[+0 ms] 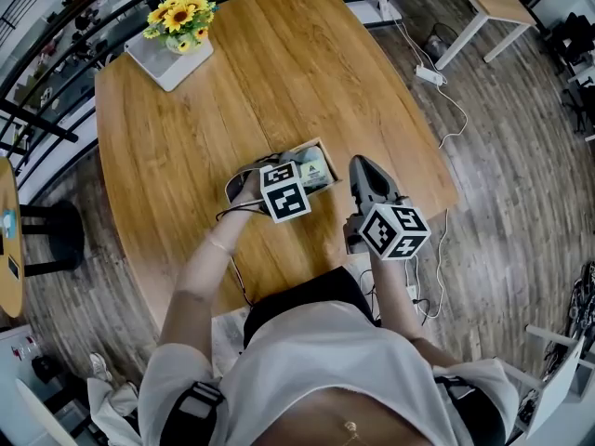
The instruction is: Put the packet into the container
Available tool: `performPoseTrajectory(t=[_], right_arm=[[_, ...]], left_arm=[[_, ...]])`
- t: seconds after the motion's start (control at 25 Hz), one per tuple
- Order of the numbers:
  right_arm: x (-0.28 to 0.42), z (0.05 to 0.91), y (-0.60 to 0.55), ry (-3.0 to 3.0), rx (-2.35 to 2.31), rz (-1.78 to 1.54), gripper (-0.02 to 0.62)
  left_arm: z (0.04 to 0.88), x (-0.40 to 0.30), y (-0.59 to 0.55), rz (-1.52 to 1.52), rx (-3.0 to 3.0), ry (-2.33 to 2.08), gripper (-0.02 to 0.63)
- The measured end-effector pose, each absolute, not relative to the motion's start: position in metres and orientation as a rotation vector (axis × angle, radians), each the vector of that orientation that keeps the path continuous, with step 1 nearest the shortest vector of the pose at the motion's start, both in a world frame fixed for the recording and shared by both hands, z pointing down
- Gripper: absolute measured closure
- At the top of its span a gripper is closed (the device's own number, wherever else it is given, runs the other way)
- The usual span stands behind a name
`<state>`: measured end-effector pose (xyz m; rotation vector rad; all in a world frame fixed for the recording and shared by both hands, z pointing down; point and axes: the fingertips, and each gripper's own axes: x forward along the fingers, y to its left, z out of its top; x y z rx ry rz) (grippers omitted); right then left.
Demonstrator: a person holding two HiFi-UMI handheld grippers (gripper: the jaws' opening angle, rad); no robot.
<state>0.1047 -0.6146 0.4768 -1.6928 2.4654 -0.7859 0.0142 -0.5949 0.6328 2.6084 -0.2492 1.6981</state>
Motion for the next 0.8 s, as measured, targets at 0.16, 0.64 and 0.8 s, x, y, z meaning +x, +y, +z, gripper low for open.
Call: performPoseTrajectory(t=[0.16, 0.64, 0.8], right_arm=[[0.104, 0.476, -0.617, 2.468, -1.683, -0.78, 0.583], [0.104, 0.475, -0.621, 2.466, -1.659, -0.782, 0.583], [0.106, 0.476, -0.622, 2.458, -1.663, -0.784, 0.583]], left_arm=[[0.638, 0.014, -0.596, 1.712, 2.579, -0.241, 0.37], [0.65, 0.019, -0.599, 1.8, 2.507, -0.197, 0.368], [0.65, 0.018, -0.601, 1.796, 2.511, -0.196, 0.368]])
